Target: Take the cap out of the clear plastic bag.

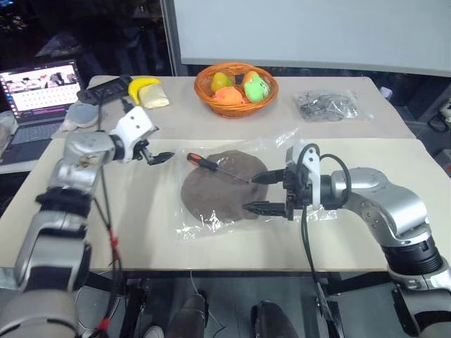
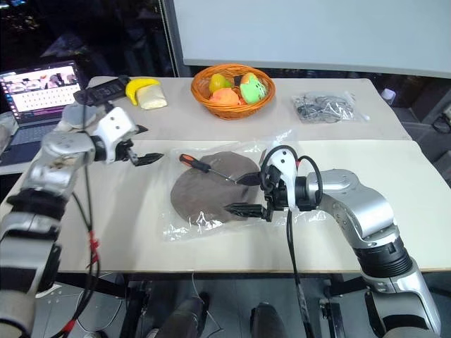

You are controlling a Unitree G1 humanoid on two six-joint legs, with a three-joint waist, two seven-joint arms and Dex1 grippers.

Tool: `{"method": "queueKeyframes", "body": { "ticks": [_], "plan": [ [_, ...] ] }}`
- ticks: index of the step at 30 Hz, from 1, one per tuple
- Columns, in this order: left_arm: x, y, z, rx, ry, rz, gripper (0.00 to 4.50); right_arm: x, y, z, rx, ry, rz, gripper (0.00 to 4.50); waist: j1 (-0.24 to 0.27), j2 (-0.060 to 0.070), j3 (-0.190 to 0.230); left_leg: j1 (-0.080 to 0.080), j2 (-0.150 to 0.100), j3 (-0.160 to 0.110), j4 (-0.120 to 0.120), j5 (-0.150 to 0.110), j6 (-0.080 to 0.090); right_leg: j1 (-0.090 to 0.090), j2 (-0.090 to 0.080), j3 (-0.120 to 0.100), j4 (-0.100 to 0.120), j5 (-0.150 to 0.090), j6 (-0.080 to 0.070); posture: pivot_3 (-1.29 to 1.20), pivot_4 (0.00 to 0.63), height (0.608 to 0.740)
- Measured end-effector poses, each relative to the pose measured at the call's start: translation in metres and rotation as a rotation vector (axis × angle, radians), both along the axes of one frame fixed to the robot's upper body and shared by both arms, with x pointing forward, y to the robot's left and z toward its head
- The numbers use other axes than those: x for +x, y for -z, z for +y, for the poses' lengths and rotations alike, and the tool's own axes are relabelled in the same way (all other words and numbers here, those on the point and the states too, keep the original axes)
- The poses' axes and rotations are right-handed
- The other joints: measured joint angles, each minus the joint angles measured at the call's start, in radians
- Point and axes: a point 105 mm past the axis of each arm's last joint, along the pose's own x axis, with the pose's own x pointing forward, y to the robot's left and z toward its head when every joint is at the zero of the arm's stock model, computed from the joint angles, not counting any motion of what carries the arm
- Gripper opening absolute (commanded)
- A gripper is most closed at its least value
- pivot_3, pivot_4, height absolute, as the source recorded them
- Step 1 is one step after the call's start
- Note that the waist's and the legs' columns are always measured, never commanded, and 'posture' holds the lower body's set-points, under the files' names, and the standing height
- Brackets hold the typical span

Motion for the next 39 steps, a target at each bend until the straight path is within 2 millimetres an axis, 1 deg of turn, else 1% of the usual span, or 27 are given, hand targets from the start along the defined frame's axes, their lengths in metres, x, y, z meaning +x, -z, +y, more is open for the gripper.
{"method": "queueKeyframes", "body": {
  "ticks": [2,3,5,6,7,9,12,13,15,16,17,18,21,22,23,29,31,34,36,37,38,39],
  "plan": [
    [0.005,0.010,-0.014,0.054,0.038,0.035,4.41,-0.001,0.004,-0.002,-0.001,0.033,0.002,4.50,-0.013,-0.001,0.001,-0.001,-0.003,0.001,0.001,-0.001,0.001,0.000,-0.004,0.000,0.000,-0.001,0.002,0.00,0.150,0.740],
    [0.006,0.014,-0.017,0.069,0.043,0.049,4.41,-0.001,0.005,-0.003,-0.003,0.044,0.004,4.50,-0.021,-0.001,0.001,-0.002,-0.004,0.001,0.001,-0.001,0.001,-0.001,-0.005,0.000,0.001,-0.002,0.003,0.00,0.150,0.740],
    [0.006,0.029,-0.018,0.118,0.041,0.093,4.41,-0.002,0.006,-0.005,-0.003,0.076,0.000,4.50,-0.035,-0.001,0.001,-0.001,-0.005,0.003,0.001,-0.001,0.002,-0.001,-0.007,0.000,0.001,-0.002,0.004,0.00,0.150,0.740],
    [0.004,0.043,-0.016,0.172,0.038,0.132,4.41,-0.002,0.006,-0.007,-0.005,0.103,-0.002,4.50,-0.044,-0.002,0.001,-0.001,-0.006,0.003,0.001,-0.001,0.002,-0.001,-0.008,0.000,0.002,-0.003,0.005,0.00,0.150,0.740],
    [0.003,0.051,-0.018,0.189,0.040,0.151,4.41,-0.002,0.007,-0.009,-0.005,0.126,-0.005,4.50,-0.046,-0.002,0.001,-0.001,-0.006,0.003,0.002,-0.001,0.002,-0.001,-0.008,0.000,0.003,-0.003,0.005,0.00,0.150,0.740],
    [0.004,0.053,-0.019,0.223,0.038,0.151,4.41,-0.002,0.009,-0.014,-0.007,0.169,-0.006,4.50,-0.047,-0.002,0.000,0.003,-0.006,0.003,0.002,-0.001,0.002,0.002,-0.009,-0.001,0.004,-0.003,0.005,0.00,0.150,0.740],
    [0.007,0.057,-0.021,0.270,0.021,0.131,4.41,-0.003,0.003,-0.018,0.006,0.208,-0.034,4.50,-0.045,-0.002,-0.001,0.007,-0.006,0.003,0.002,-0.001,0.002,0.006,-0.010,-0.001,0.005,-0.007,0.013,0.00,0.150,0.740],
    [0.008,0.059,-0.022,0.287,0.017,0.125,4.16,-0.003,0.000,-0.019,0.016,0.216,-0.042,4.50,-0.044,-0.002,-0.003,0.009,-0.006,0.003,0.002,-0.001,0.002,0.008,-0.010,-0.001,0.006,-0.007,0.014,0.00,0.150,0.740],
    [0.008,0.065,-0.025,0.311,0.009,0.129,3.58,-0.005,-0.007,-0.019,0.036,0.230,-0.062,4.50,-0.043,-0.002,-0.003,0.020,-0.006,0.003,0.002,-0.001,0.002,0.020,-0.010,-0.001,0.004,-0.007,0.015,0.00,0.150,0.740],
    [0.008,0.068,-0.026,0.307,0.007,0.140,3.34,-0.005,-0.009,-0.019,0.041,0.237,-0.070,4.50,-0.042,-0.002,-0.004,0.023,-0.005,0.003,0.002,-0.001,0.002,0.022,-0.010,-0.001,0.003,-0.008,0.016,0.00,0.150,0.740],
    [0.007,0.070,-0.027,0.298,0.004,0.150,2.83,-0.005,-0.010,-0.020,0.043,0.247,-0.077,4.50,-0.041,-0.002,-0.004,0.023,-0.003,0.004,0.002,-0.001,0.002,0.024,-0.010,-0.003,0.002,-0.008,0.016,0.00,0.150,0.740],
    [0.007,0.072,-0.028,0.290,0.004,0.158,2.46,-0.005,-0.010,-0.020,0.042,0.256,-0.078,4.50,-0.039,-0.002,-0.004,0.023,-0.002,0.005,0.002,-0.001,0.002,0.024,-0.010,-0.004,0.002,-0.008,0.016,0.00,0.150,0.740],
    [0.006,0.075,-0.028,0.282,-0.002,0.168,1.37,-0.005,-0.008,-0.021,0.043,0.262,-0.066,4.50,-0.034,-0.002,-0.004,0.022,-0.002,0.005,0.002,-0.001,0.002,0.023,-0.010,-0.004,0.002,-0.008,0.016,0.00,0.150,0.740],
    [0.006,0.075,-0.028,0.279,-0.004,0.167,1.11,-0.005,-0.008,-0.020,0.045,0.261,-0.063,4.50,-0.033,-0.002,-0.004,0.022,-0.002,0.005,0.002,-0.001,0.002,0.023,-0.010,-0.004,0.002,-0.008,0.016,0.00,0.150,0.740],
    [0.006,0.075,-0.028,0.272,-0.004,0.167,0.97,-0.005,-0.008,-0.020,0.048,0.262,-0.061,4.50,-0.032,-0.002,-0.004,0.021,-0.002,0.006,0.002,-0.001,0.002,0.022,-0.010,-0.003,0.002,-0.008,0.016,0.00,0.150,0.740],
    [0.006,0.073,-0.028,0.232,-0.004,0.175,0.95,-0.005,-0.009,-0.020,0.059,0.264,-0.059,4.50,-0.029,-0.002,-0.004,0.019,-0.004,0.006,0.001,-0.001,0.002,0.021,-0.011,-0.003,0.002,-0.008,0.016,0.00,0.150,0.740],
    [0.006,0.072,-0.028,0.193,-0.015,0.169,0.95,-0.006,-0.009,-0.020,0.058,0.261,-0.056,4.50,-0.030,-0.002,-0.004,0.019,-0.004,0.006,0.001,-0.001,0.002,0.020,-0.011,-0.003,0.002,-0.008,0.016,0.00,0.150,0.740],
    [0.009,0.068,-0.028,0.075,-0.051,0.137,0.95,-0.006,-0.008,-0.018,0.055,0.256,-0.052,4.50,-0.028,-0.002,-0.004,0.018,-0.003,0.006,0.002,-0.001,0.002,0.019,-0.011,-0.004,0.002,-0.008,0.017,0.00,0.150,0.740],
    [0.017,0.054,-0.033,-0.149,-0.124,0.090,0.95,-0.006,-0.006,-0.016,0.056,0.249,-0.044,4.50,-0.027,-0.005,-0.002,0.013,-0.003,0.006,0.003,-0.001,0.002,0.015,-0.011,-0.005,0.002,-0.008,0.017,0.00,0.150,0.740],
    [0.021,0.042,-0.031,-0.295,-0.178,0.079,0.95,-0.006,-0.005,-0.014,0.059,0.242,-0.041,4.50,-0.028,-0.006,-0.001,0.010,-0.003,0.005,0.003,-0.001,0.002,0.013,-0.011,-0.005,0.002,-0.008,0.017,0.00,0.150,0.740],
    [0.027,0.027,-0.023,-0.434,-0.251,0.061,0.95,-0.006,-0.006,-0.012,0.068,0.239,-0.039,4.50,-0.029,-0.009,0.000,0.007,-0.004,0.005,0.004,-0.001,0.002,0.009,-0.011,-0.005,0.003,-0.007,0.017,0.00,0.150,0.740],
    [0.030,0.016,-0.012,-0.506,-0.306,0.040,0.95,-0.006,-0.005,-0.011,0.075,0.237,-0.036,4.50,-0.032,-0.010,0.001,0.005,-0.004,0.005,0.005,-0.001,0.002,0.007,-0.011,-0.004,0.004,-0.007,0.018,0.00,0.150,0.740]
  ]
}}
